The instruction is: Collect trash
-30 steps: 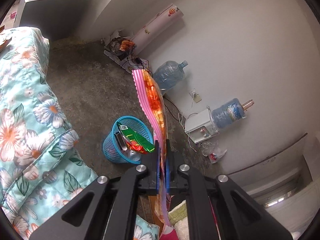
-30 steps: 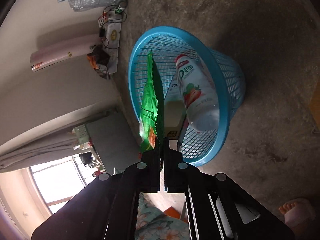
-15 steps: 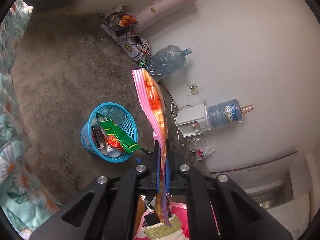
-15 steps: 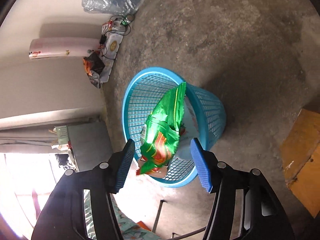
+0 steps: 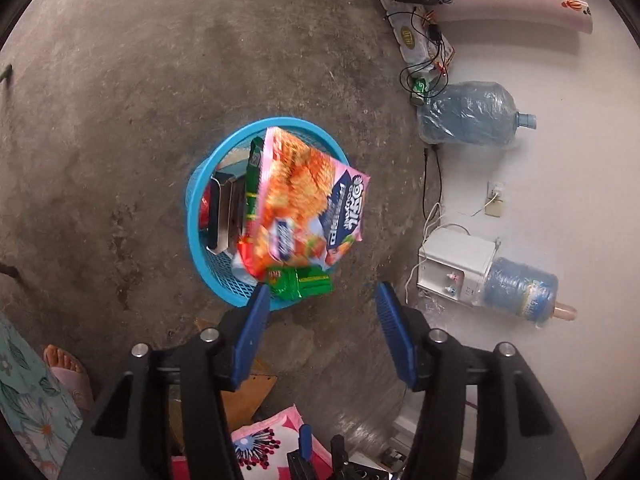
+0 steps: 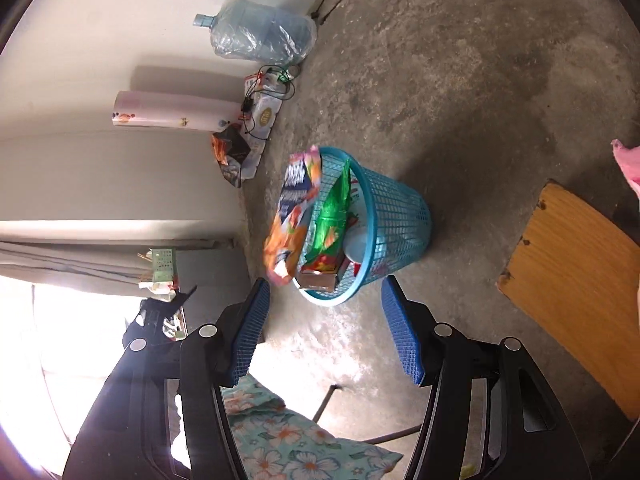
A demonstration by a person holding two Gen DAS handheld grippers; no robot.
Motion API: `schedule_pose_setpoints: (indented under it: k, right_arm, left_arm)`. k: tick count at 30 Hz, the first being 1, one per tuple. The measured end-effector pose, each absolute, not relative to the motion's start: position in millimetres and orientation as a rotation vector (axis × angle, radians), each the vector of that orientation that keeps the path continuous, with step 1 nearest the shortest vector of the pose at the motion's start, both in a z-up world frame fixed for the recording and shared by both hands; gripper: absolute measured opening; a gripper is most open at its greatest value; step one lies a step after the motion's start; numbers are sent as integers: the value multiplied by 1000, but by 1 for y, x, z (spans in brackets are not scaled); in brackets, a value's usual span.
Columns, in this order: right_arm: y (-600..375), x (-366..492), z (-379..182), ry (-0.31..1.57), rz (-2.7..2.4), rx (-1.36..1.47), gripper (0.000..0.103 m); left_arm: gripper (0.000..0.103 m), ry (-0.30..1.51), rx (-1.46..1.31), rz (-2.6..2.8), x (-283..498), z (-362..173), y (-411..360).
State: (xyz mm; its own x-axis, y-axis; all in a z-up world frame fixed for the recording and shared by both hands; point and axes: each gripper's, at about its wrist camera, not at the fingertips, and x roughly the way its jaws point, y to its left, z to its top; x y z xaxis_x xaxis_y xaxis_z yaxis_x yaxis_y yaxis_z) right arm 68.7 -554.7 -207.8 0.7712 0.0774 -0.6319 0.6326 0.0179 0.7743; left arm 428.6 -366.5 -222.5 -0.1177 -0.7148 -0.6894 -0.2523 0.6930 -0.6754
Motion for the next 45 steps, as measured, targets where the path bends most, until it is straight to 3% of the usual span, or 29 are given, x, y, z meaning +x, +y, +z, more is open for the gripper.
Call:
schedule_pose_setpoints:
  k: [5,11,18,21,23,25,33,45]
  right_arm:
    - [-546,71,-204,654,-455,1465,56]
    - [-524,90,-171,686,-414,1303,56]
    - [-464,101,-69,635,-325,883,56]
    - [-425,96,-13,554,-282,668,64]
    - [-396,89,23,484,-259,555,81]
    - [-364,80,51,411,-224,460,96]
    - [-265,52,106,319,-158,205,96]
    - [-195,38,84,592,-51,-23,96]
  left_arm:
    - [55,1648,-743,-553,418,-190,-349]
    - [55,1475,-551,-760,385,-92,-317]
    - [56,1045,-277,-928,290,42,-233]
    - [71,862,-213,-892,242,81,-184]
    - [88,789,-204,-828,215,98,-151]
    - [96,718,-192,-745,189,108,-119]
    - [97,647,-140,-336,108,102,-34]
    - [97,683,-27,-13,41,44,5]
